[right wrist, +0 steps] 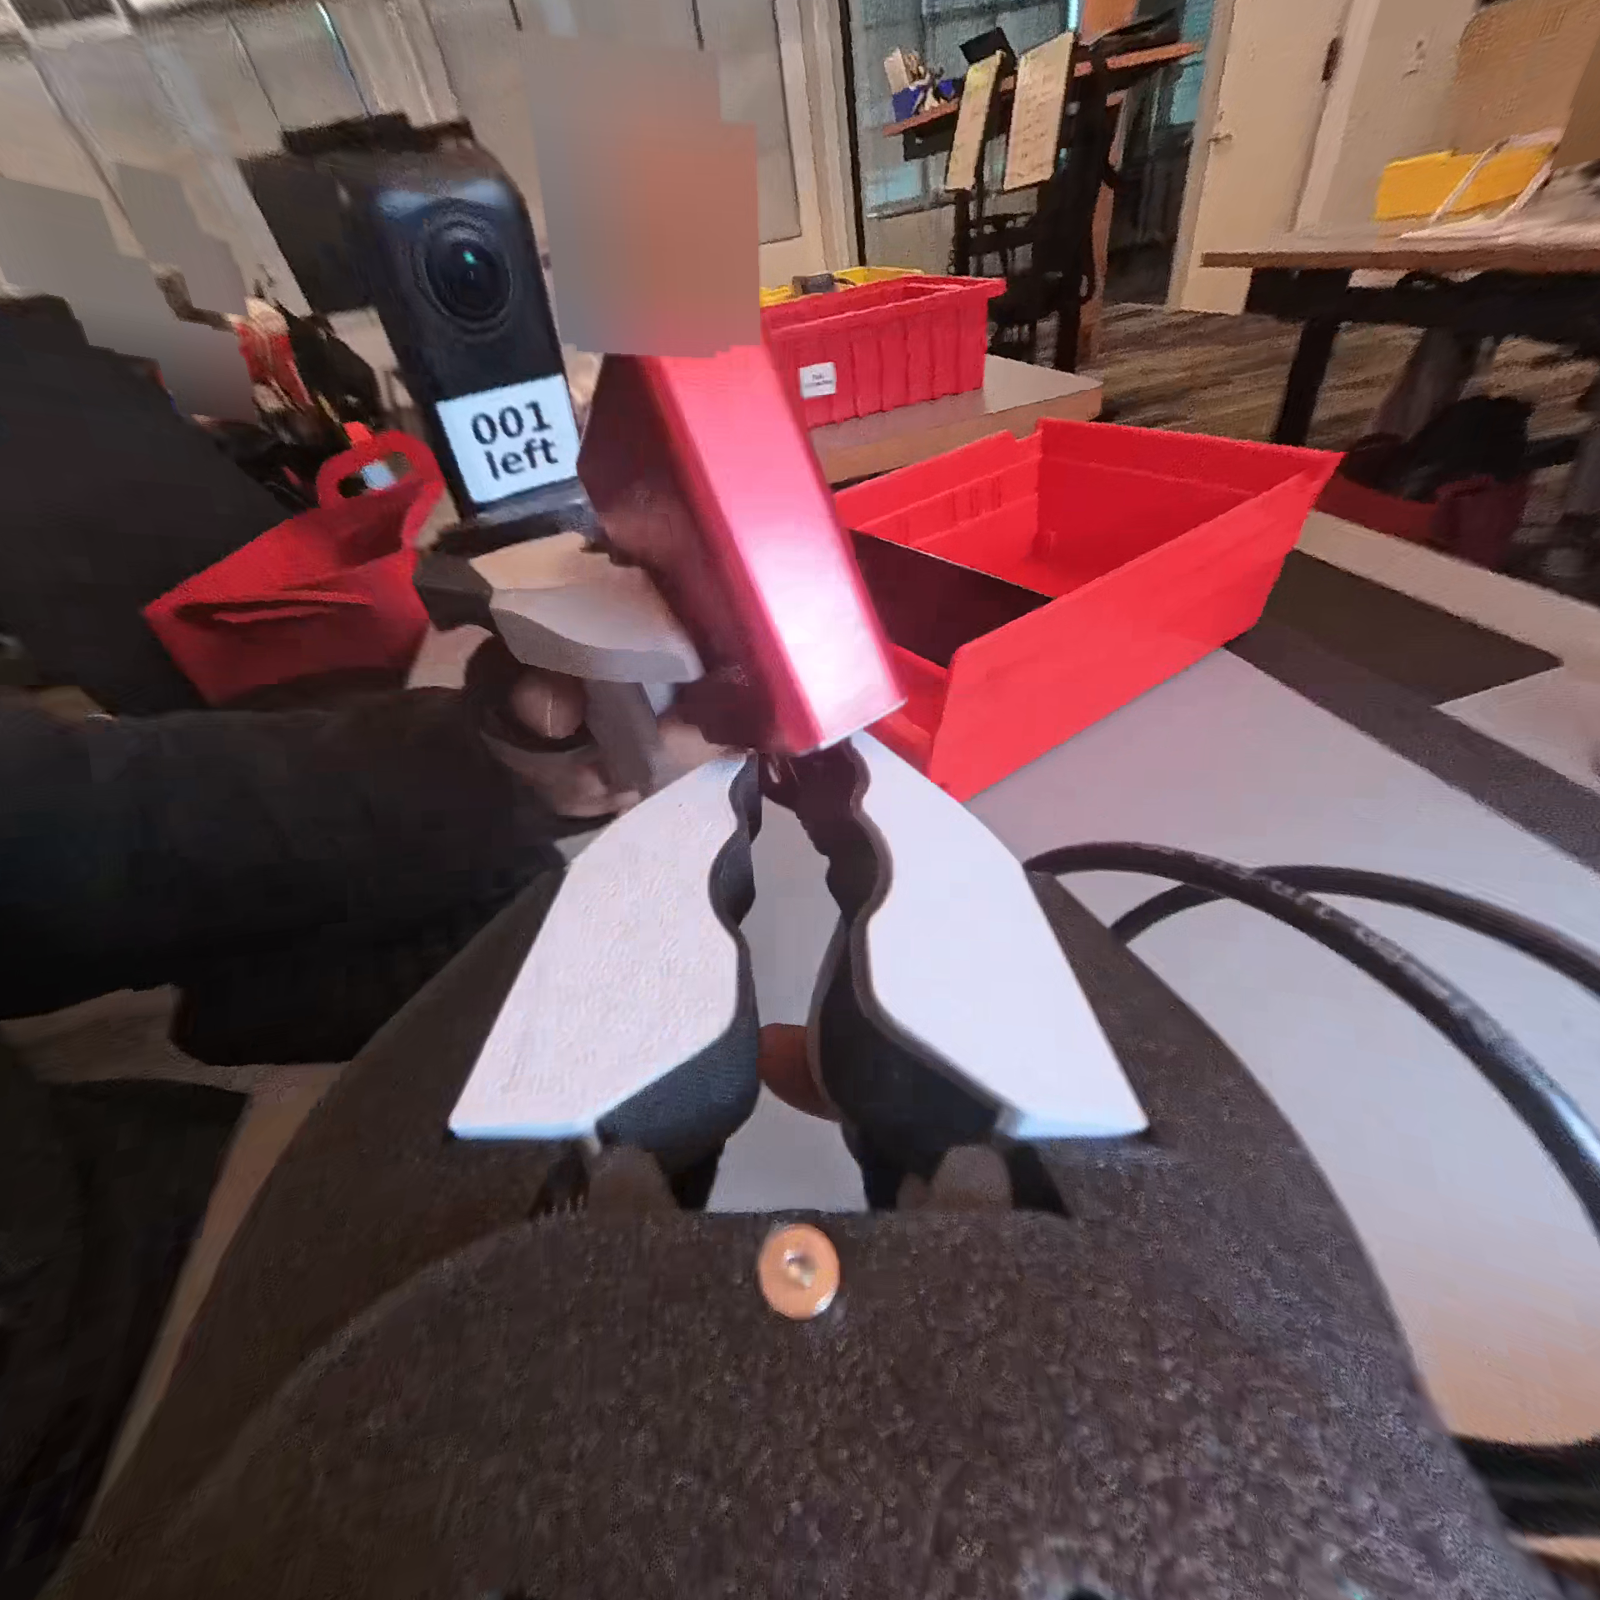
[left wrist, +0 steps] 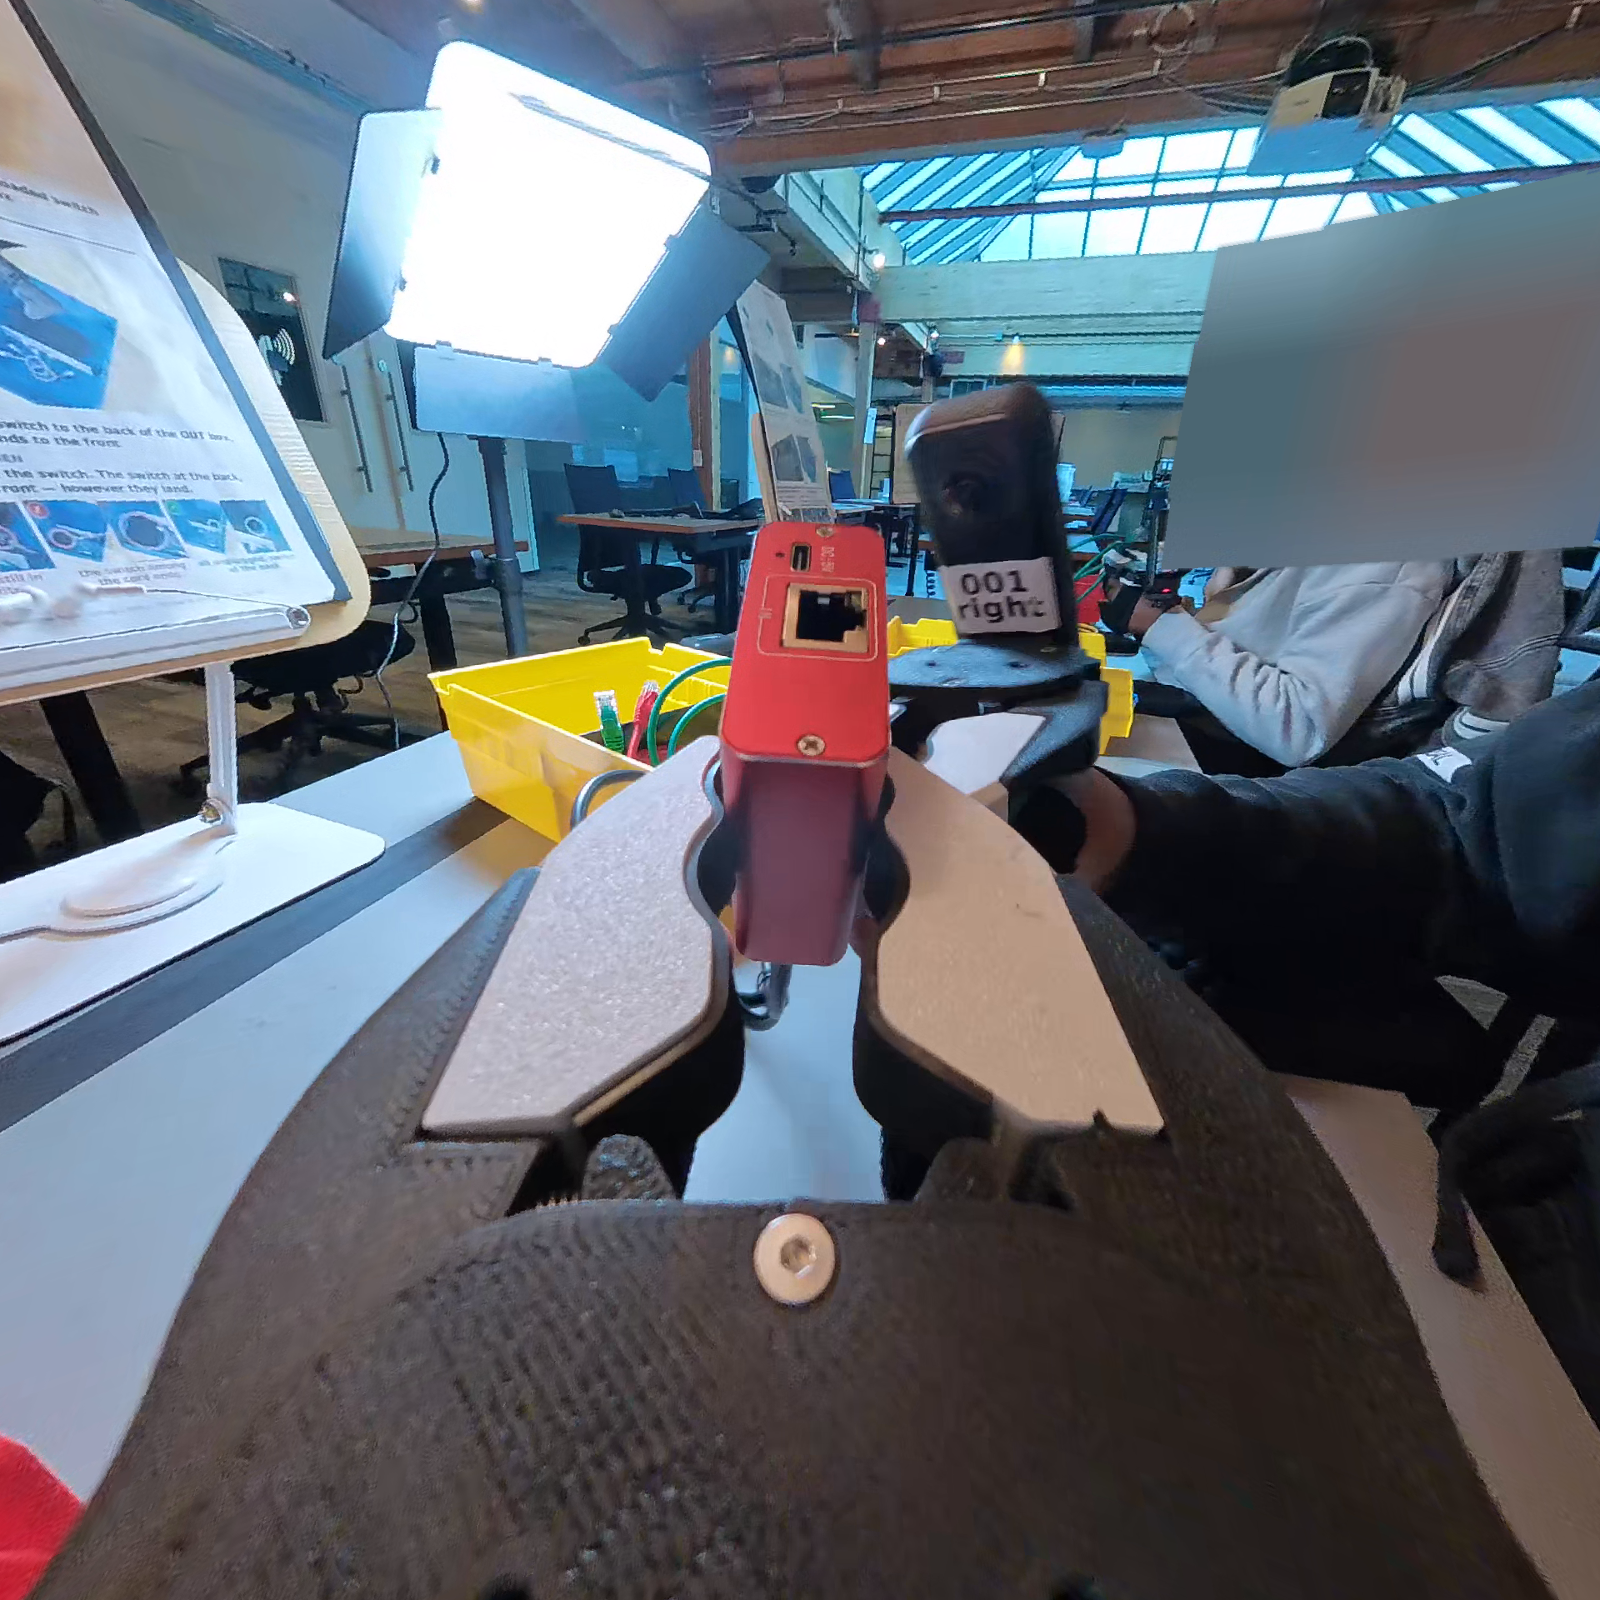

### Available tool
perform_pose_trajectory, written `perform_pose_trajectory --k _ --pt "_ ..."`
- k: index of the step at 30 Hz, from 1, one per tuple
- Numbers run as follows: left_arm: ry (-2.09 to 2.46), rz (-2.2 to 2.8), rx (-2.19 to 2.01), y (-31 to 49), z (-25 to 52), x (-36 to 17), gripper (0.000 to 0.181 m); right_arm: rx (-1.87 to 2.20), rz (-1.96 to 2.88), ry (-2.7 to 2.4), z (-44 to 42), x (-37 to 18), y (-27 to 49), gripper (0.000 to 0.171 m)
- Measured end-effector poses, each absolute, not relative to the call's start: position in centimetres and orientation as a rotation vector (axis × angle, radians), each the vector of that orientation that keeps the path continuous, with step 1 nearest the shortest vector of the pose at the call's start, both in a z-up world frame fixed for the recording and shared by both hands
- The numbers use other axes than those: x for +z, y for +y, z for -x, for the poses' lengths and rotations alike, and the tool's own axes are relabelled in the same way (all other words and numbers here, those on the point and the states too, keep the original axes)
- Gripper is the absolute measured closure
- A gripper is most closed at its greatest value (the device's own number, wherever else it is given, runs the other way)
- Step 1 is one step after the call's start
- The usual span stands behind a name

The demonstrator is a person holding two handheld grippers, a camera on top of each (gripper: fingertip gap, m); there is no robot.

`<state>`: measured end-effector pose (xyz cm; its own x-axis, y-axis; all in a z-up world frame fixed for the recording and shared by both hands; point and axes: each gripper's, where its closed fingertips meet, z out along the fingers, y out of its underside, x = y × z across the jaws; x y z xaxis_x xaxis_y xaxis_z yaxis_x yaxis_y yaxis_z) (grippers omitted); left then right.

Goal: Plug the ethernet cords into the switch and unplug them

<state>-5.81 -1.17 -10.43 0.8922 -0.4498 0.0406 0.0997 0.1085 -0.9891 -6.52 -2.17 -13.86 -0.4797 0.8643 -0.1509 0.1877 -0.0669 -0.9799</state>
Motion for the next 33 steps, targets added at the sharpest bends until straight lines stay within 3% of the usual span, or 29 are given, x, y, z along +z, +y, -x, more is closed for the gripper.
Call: perform_pose_trajectory --k 14,16,19,22,29,33 --pt "0.434 1.307 -0.418 -3.0 3.7 -8.3 0.153 1.767 0.976 -1.691 5.5 -12.5 -3.3 0.159" --pt "0.496 1.112 -0.659 -6.1 1.3 -4.5 0.154 1.622 1.093 -1.686 7.0 -15.2 -1.0 0.159" --pt "0.525 1.129 -0.354 -6.1 1.4 -3.2 0.154 1.722 0.95 -1.683 5.4 -12.0 -2.7 0.159" --pt "0.35 1.18 -0.445 -5.1 5.4 -4.4 0.154 1.626 0.847 -1.667 3.7 -7.3 -2.6 0.159" --pt "0.049 1.284 -0.404 -1.9 11.8 -8.4 0.155 1.317 0.889 -1.451 0.3 0.5 6.3 0.158" --pt "0.057 1.404 -0.393 -0.2 11.4 -11.9 0.155 1.057 0.972 -1.332 -0.2 1.4 13.4 0.158"
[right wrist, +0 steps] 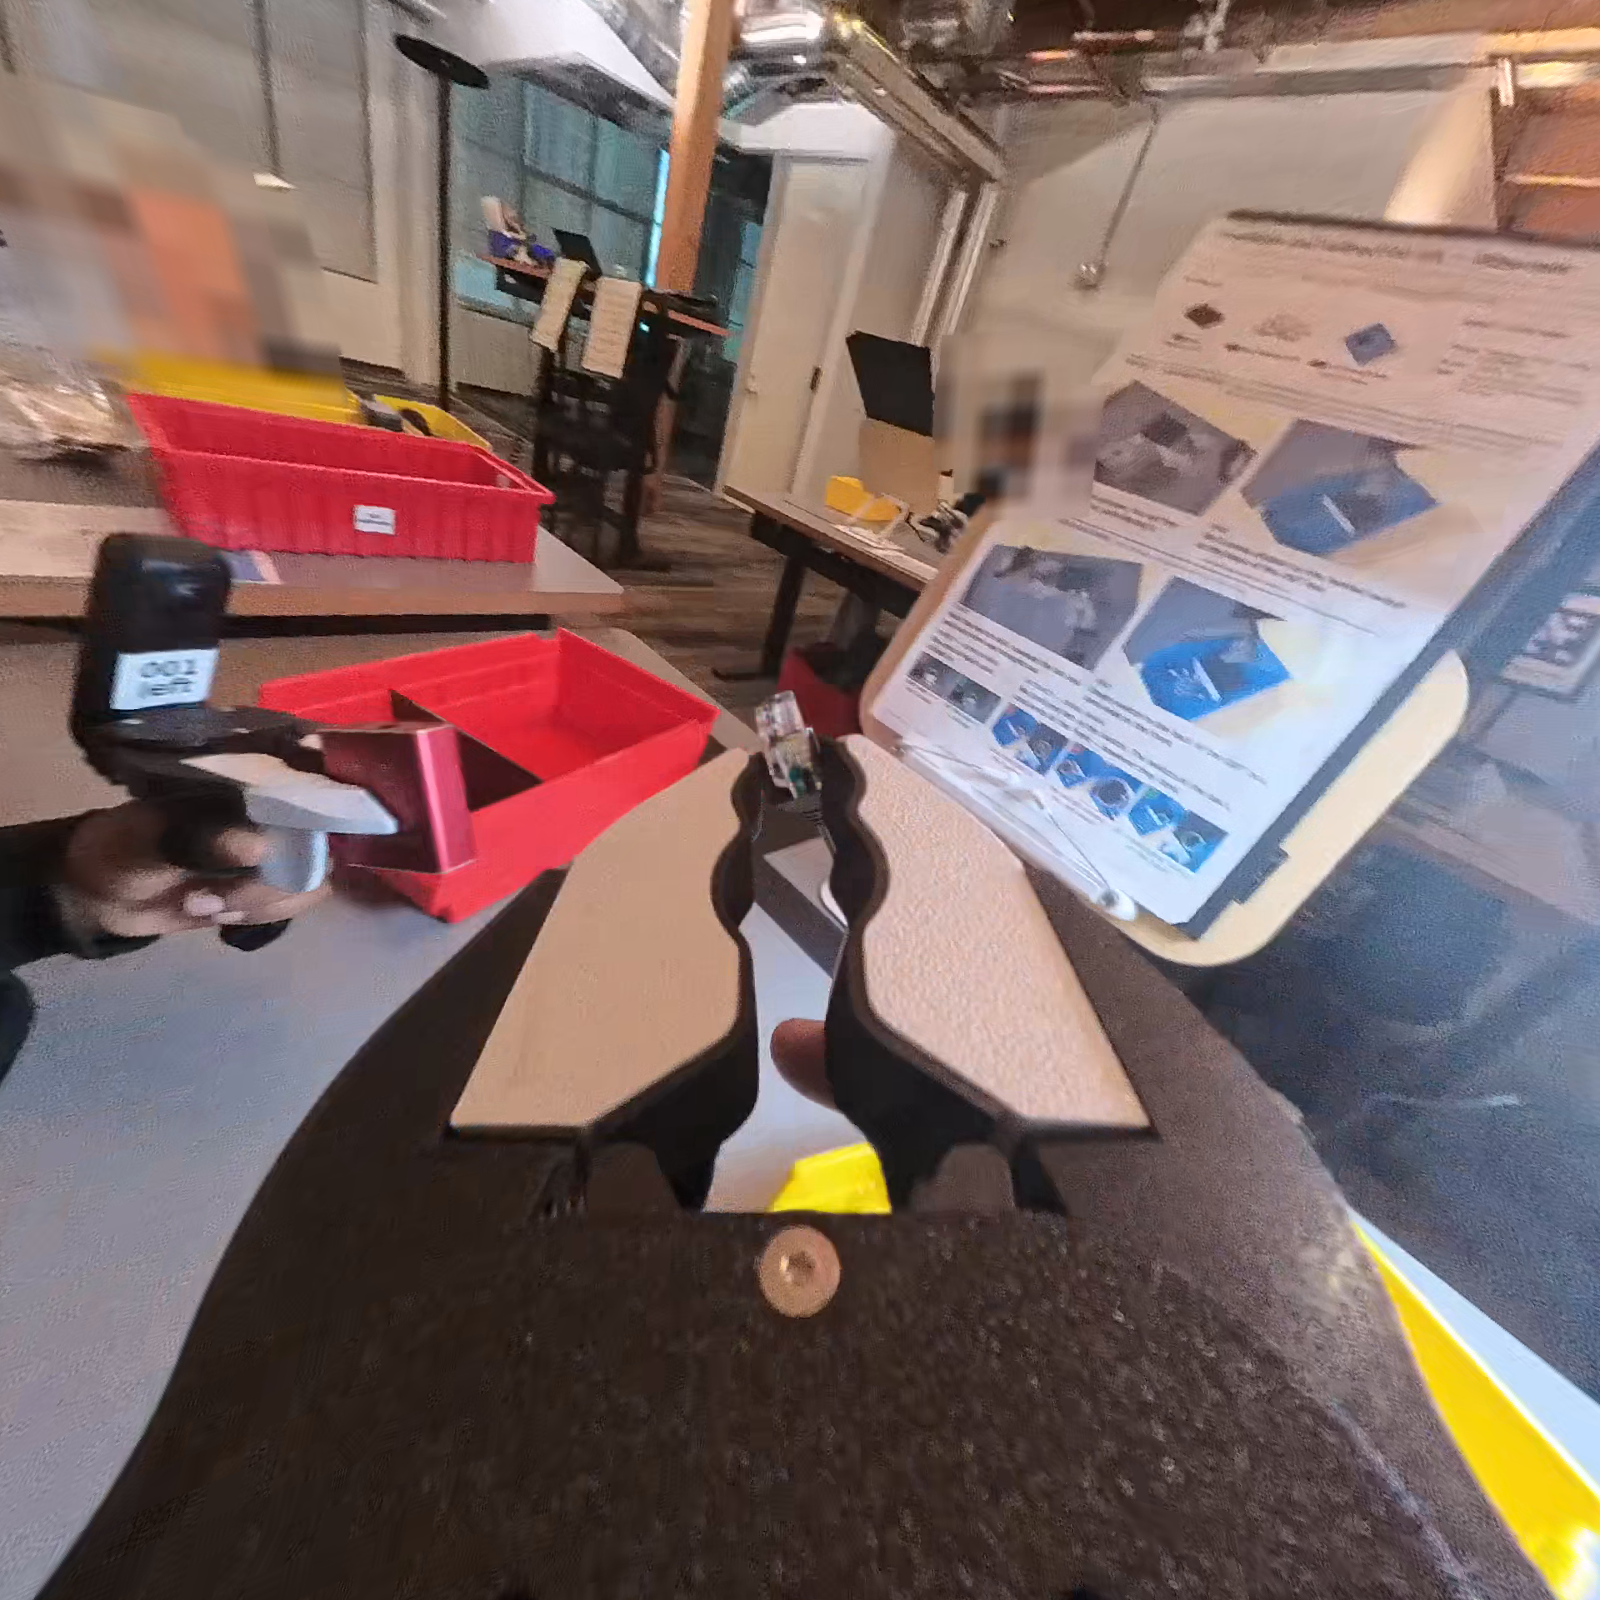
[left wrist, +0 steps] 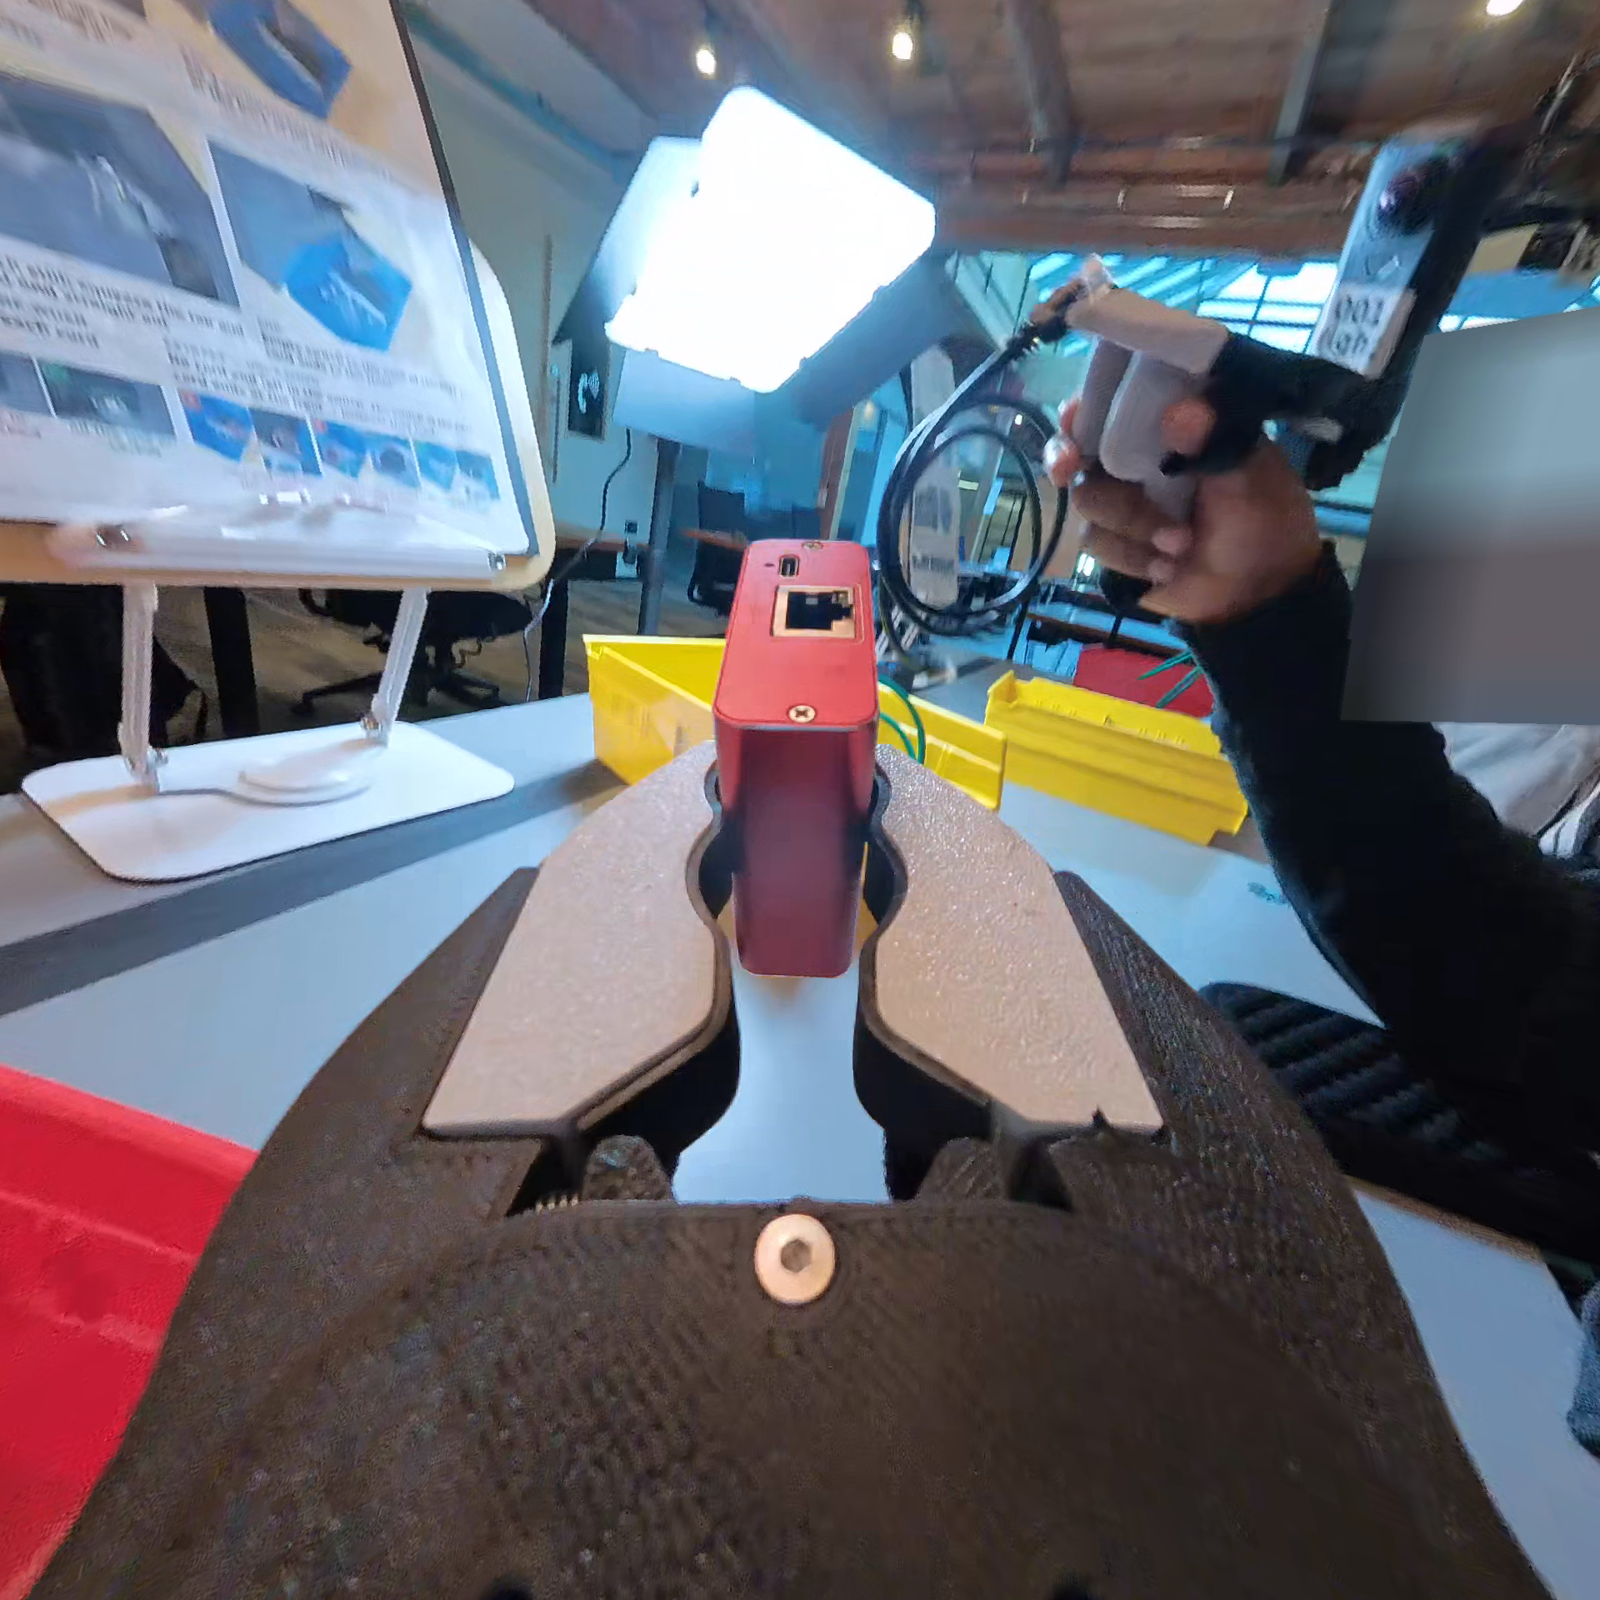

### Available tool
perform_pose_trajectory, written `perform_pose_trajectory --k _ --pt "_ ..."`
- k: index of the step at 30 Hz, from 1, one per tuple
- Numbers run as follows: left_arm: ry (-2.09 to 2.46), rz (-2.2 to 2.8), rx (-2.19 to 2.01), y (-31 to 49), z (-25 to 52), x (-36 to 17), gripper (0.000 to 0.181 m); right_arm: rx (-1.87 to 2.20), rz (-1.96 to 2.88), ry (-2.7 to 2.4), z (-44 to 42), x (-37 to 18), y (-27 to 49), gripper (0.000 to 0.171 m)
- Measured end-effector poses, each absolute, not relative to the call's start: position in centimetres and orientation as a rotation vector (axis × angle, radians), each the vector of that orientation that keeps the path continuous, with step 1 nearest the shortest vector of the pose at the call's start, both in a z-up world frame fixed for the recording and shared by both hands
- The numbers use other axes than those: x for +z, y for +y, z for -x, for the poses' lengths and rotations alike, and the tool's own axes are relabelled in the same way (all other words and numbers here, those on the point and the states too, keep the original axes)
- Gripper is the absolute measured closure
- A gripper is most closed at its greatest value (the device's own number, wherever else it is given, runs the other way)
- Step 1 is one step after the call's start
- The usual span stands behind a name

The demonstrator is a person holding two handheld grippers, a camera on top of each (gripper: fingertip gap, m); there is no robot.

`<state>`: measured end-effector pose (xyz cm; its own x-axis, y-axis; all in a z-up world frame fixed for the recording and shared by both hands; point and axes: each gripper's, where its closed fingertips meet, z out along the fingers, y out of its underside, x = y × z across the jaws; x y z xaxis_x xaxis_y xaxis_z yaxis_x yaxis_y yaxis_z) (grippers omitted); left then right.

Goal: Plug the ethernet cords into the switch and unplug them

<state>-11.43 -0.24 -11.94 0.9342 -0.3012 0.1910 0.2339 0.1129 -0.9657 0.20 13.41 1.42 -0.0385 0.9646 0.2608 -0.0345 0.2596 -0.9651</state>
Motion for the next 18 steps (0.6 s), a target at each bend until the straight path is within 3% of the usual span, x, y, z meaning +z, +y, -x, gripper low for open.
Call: perform_pose_trajectory --k 2,8,14,18 --pt "0.074 1.447 -0.389 0.3 10.9 -13.1 0.155 1.008 1.077 -1.287 0.3 -0.6 17.2 0.158" --pt "0.118 1.542 -0.392 1.4 9.4 -15.4 0.155 0.904 1.598 -1.265 2.3 -13.8 27.0 0.157" --pt "0.108 1.628 -0.384 2.0 9.4 -17.3 0.155 0.625 1.681 -0.977 -1.5 -13.7 33.0 0.148" --pt "0.095 1.651 -0.391 2.2 9.4 -17.9 0.155 0.754 1.588 -0.908 -2.5 -10.4 32.3 0.145"
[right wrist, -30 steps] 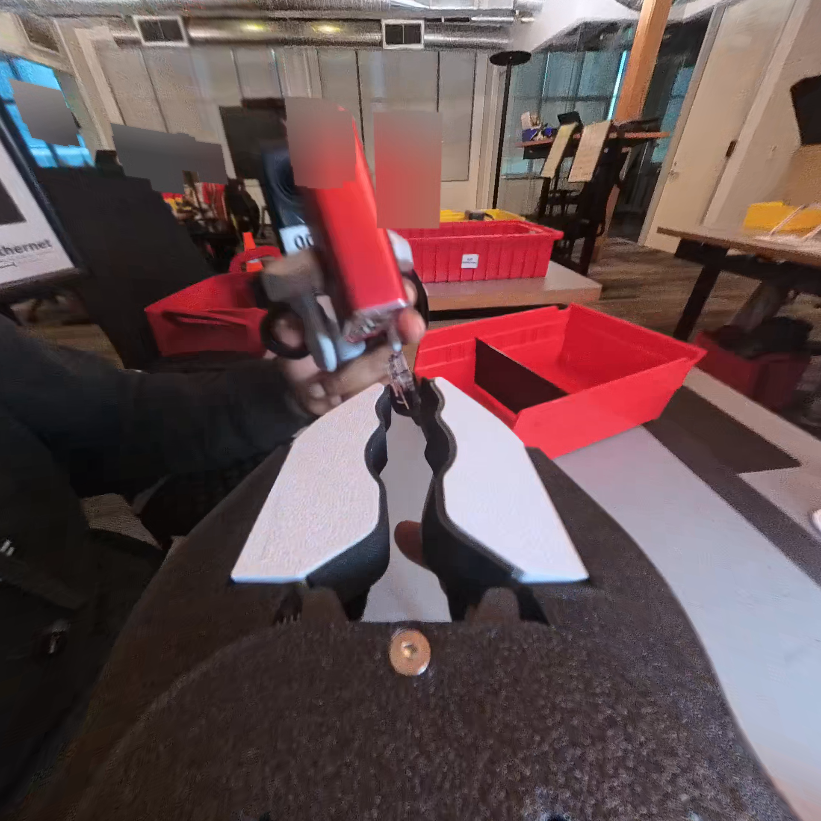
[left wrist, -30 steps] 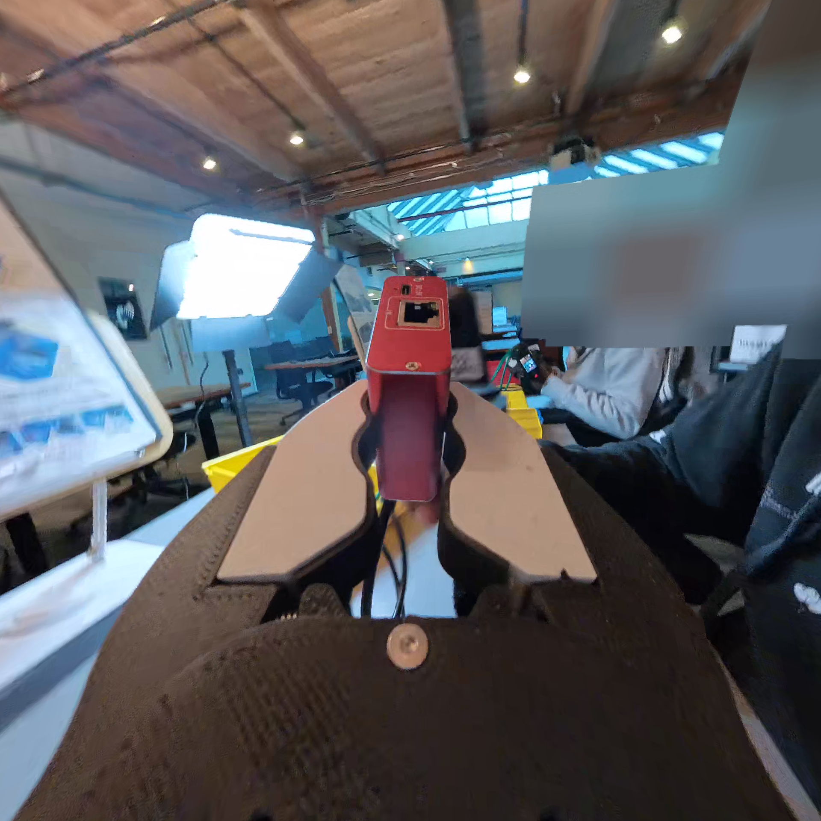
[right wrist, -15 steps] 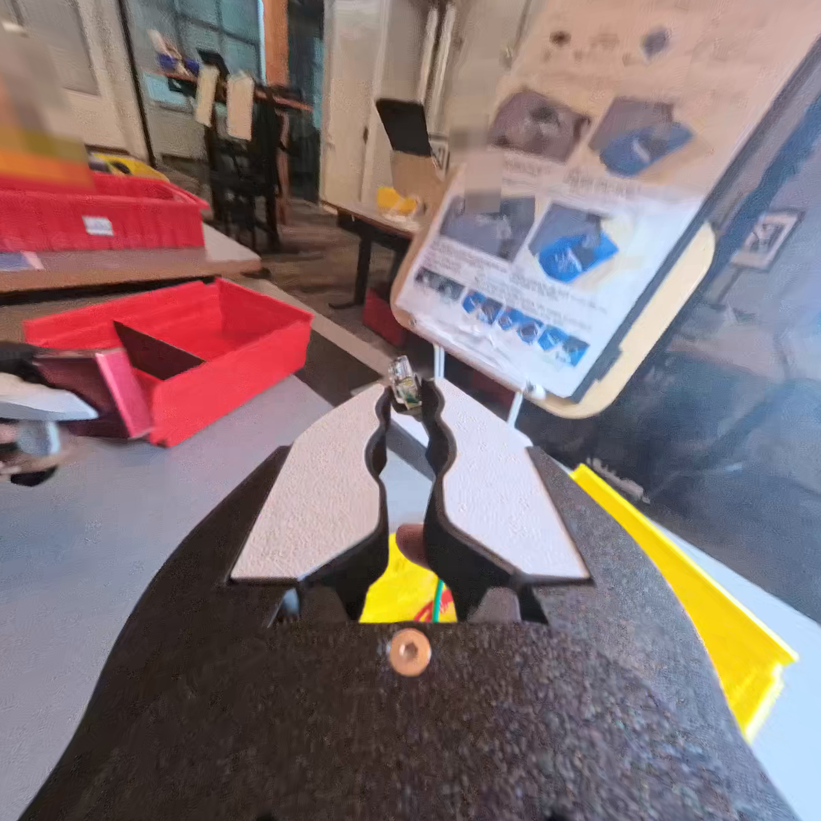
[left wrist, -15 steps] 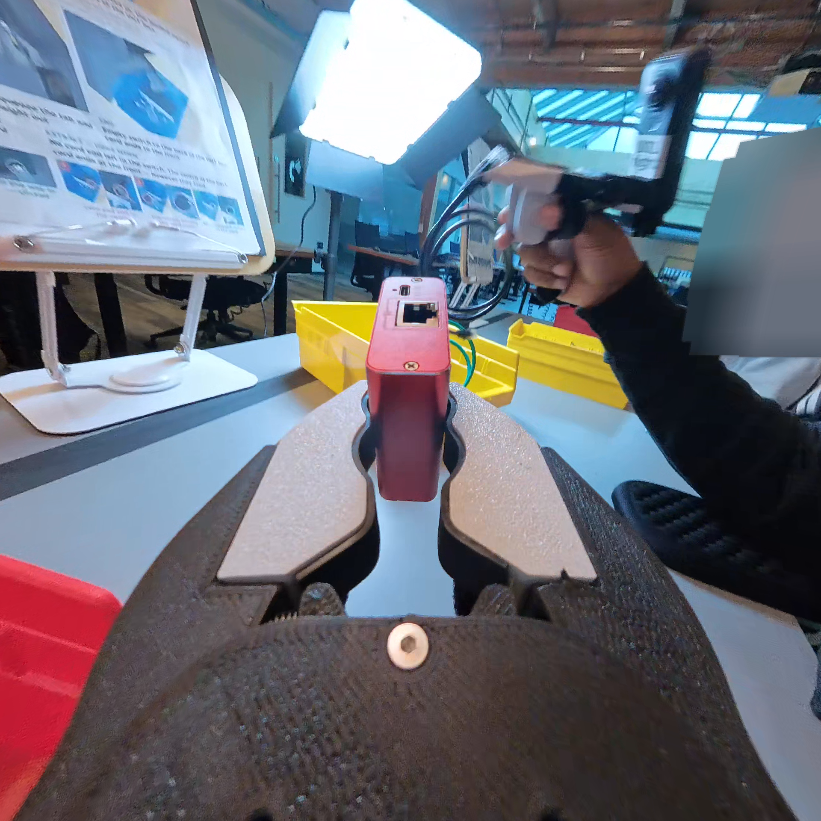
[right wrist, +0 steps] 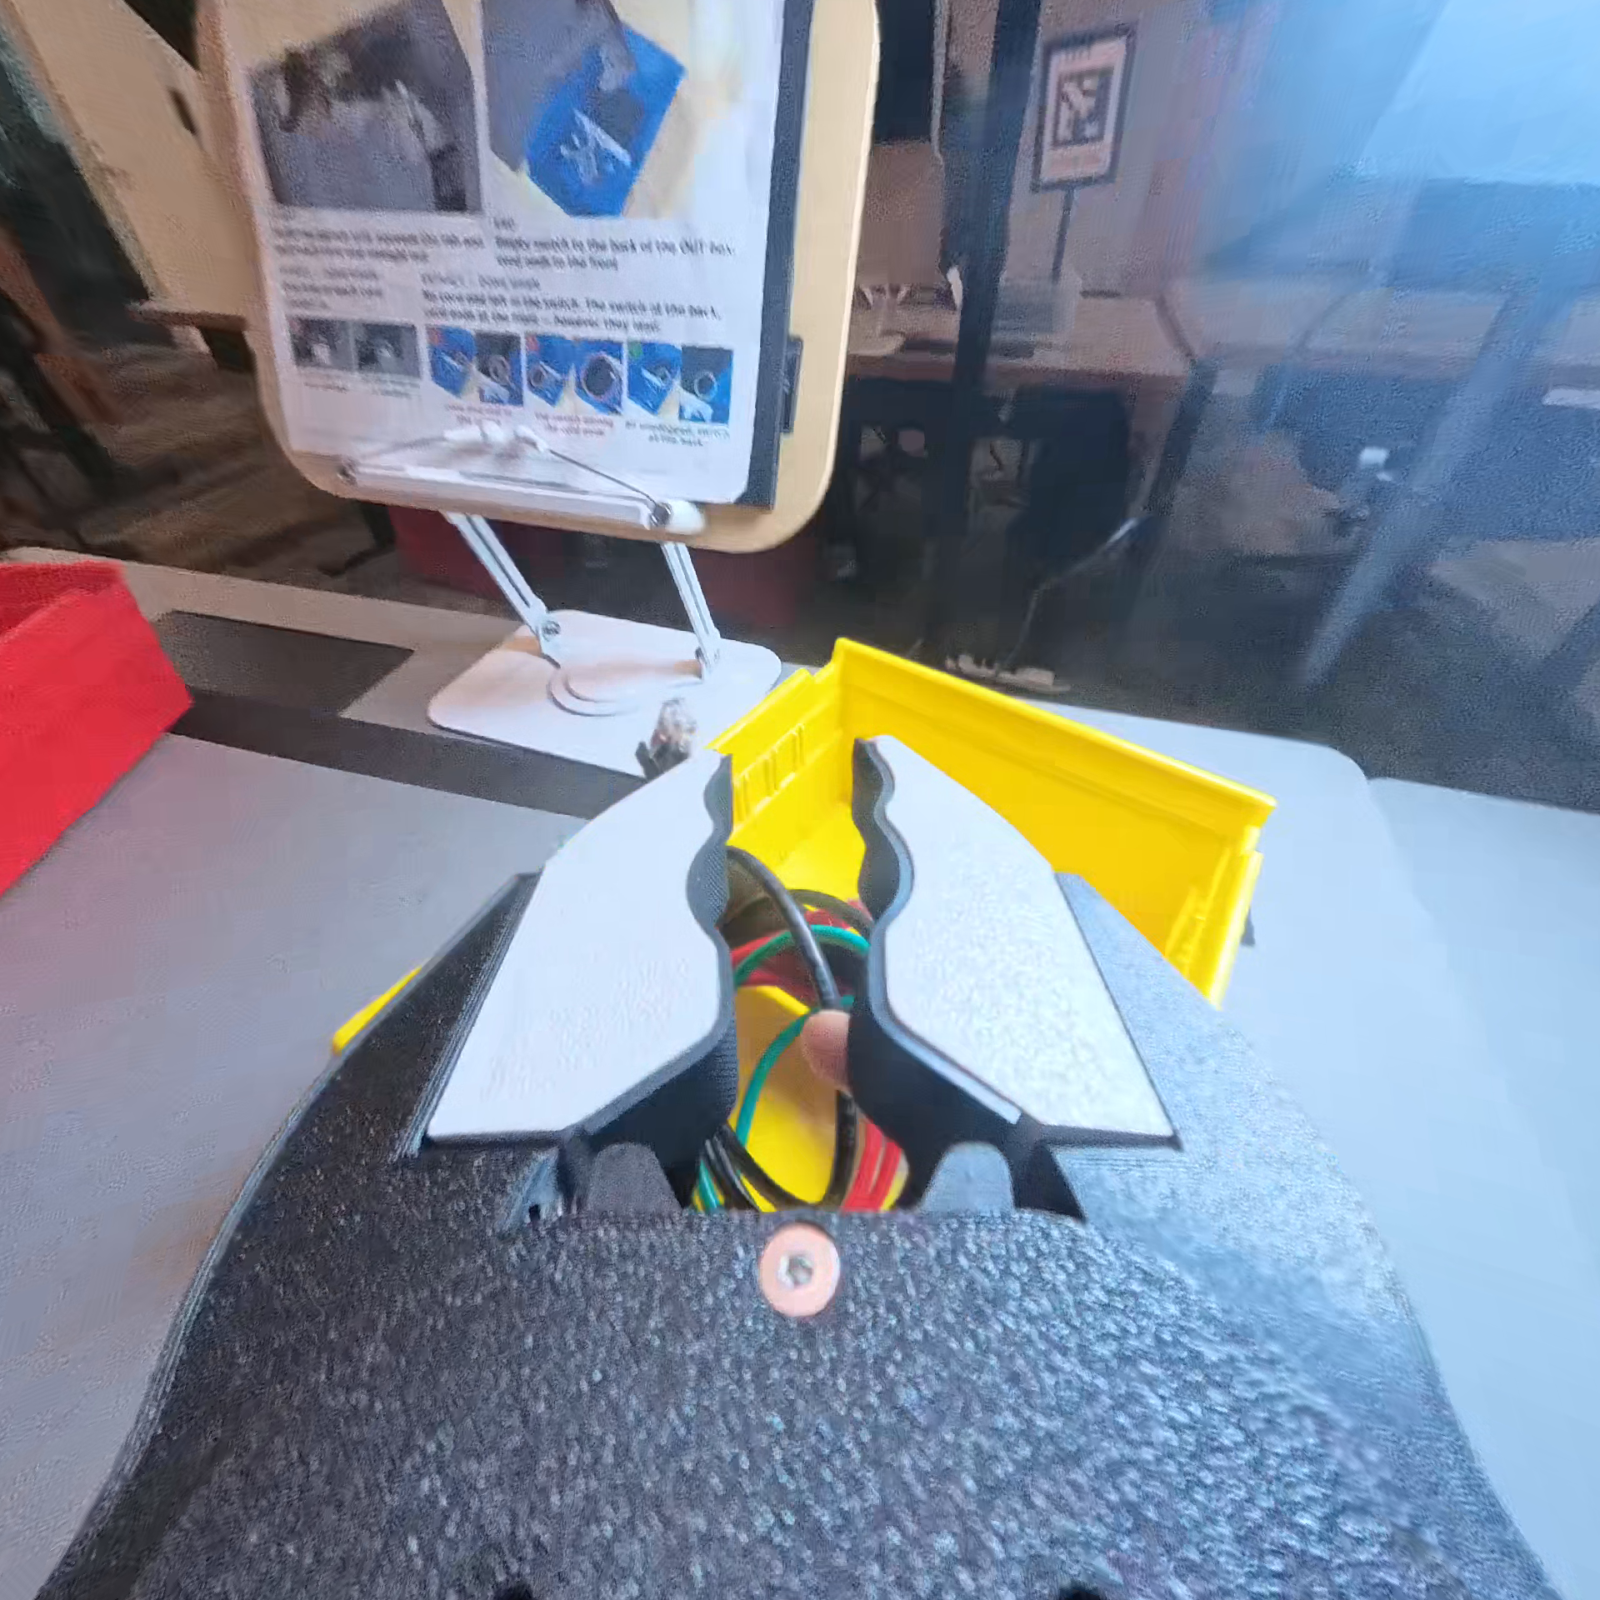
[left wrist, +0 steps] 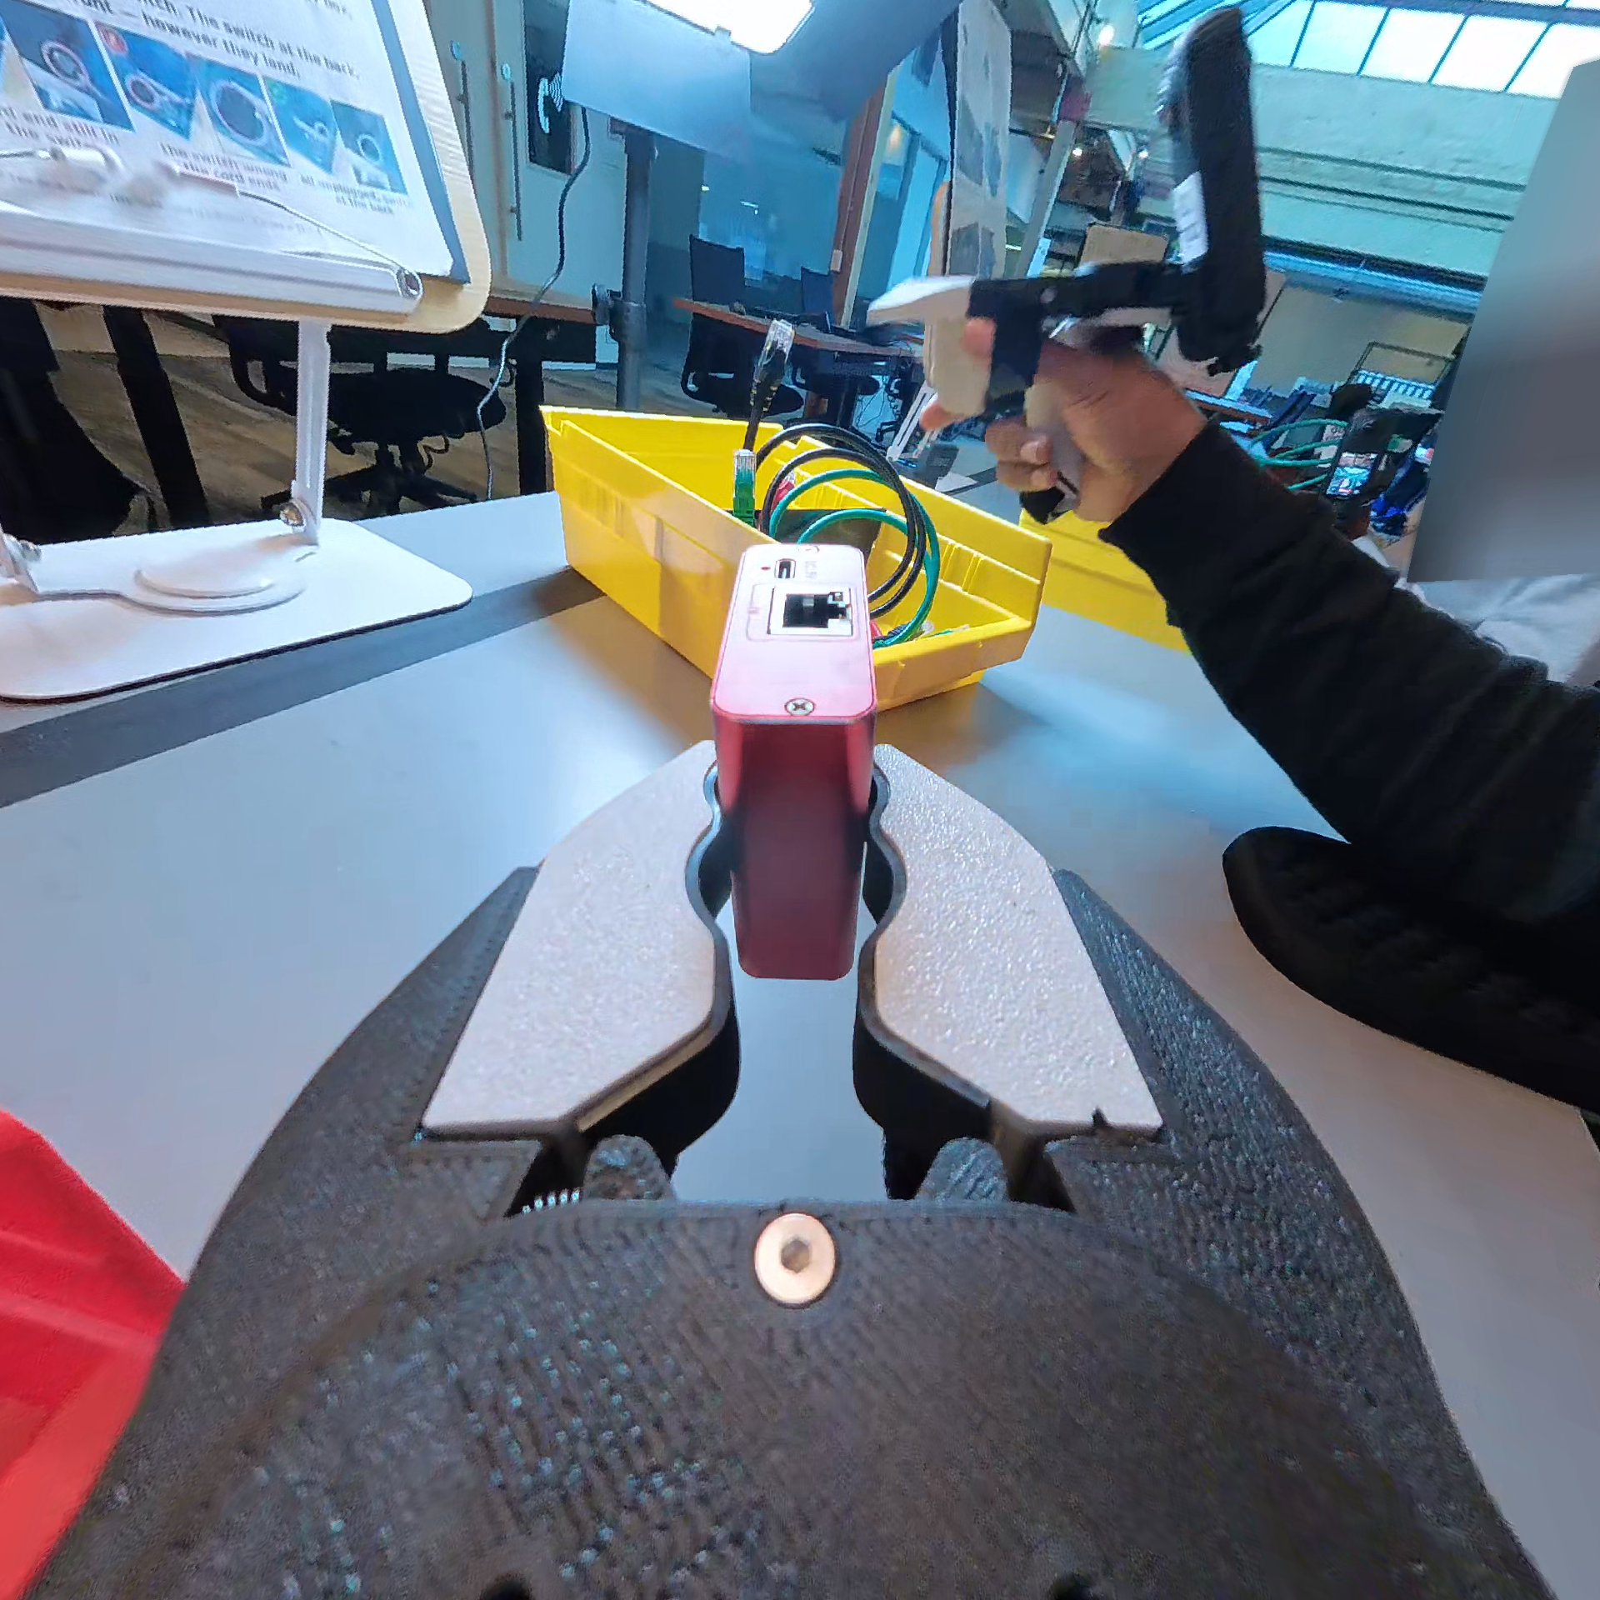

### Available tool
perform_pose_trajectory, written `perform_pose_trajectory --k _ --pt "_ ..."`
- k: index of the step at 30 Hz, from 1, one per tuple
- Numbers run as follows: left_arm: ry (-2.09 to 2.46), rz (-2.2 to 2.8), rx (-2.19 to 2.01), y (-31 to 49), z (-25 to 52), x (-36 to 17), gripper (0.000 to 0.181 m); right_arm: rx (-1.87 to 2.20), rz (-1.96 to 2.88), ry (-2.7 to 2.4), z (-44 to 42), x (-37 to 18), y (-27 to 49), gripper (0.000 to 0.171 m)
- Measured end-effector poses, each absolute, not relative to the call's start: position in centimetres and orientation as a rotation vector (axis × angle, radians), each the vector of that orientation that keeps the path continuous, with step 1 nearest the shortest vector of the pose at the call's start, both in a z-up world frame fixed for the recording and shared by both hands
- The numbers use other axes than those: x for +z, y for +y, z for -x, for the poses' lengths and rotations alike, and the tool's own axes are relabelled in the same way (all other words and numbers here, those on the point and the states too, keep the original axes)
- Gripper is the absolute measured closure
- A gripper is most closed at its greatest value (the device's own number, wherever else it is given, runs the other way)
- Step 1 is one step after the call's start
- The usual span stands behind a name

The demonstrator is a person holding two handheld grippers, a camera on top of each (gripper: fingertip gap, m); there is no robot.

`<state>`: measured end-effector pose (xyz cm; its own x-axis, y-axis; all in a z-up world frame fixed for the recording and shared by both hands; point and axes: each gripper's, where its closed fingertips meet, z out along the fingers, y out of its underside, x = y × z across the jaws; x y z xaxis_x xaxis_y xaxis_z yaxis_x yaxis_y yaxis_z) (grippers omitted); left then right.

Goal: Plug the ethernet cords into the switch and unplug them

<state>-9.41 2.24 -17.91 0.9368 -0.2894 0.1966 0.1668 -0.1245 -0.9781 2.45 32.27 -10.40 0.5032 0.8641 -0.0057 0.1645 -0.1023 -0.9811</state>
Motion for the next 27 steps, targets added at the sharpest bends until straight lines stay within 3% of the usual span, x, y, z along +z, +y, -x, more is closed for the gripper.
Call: perform_pose_trajectory --k 7,9,13,19,21,23,27 --pt "0.145 1.665 -0.392 2.2 8.5 -18.0 0.155 1.11 1.144 -1.303 1.3 -4.0 18.6 0.146" --pt "0.165 1.681 -0.423 2.2 7.8 -18.0 0.155 1.096 1.019 -1.557 2.7 -5.6 13.5 0.143" --pt "0.119 1.677 -0.47 2.2 7.5 -17.6 0.155 0.873 0.81 -1.982 5.1 -11.9 6.0 0.117" --pt "-0.218 1.62 -0.754 2.5 9.7 -17.7 0.155 0.49 0.723 -2.059 9.5 -18.5 2.8 0.085" --pt "-0.268 1.635 -0.792 2.6 10.2 -18.3 0.155 0.425 0.72 -2.014 10.7 -19.4 2.6 0.085" --pt "-0.284 1.669 -0.771 2.7 10.4 -19.0 0.154 0.367 0.715 -2.01 11.1 -20.3 2.6 0.097" --pt "-0.282 1.717 -0.815 2.7 9.9 -19.8 0.154 0.306 0.704 -2.056 10.7 -21.1 2.8 0.098"
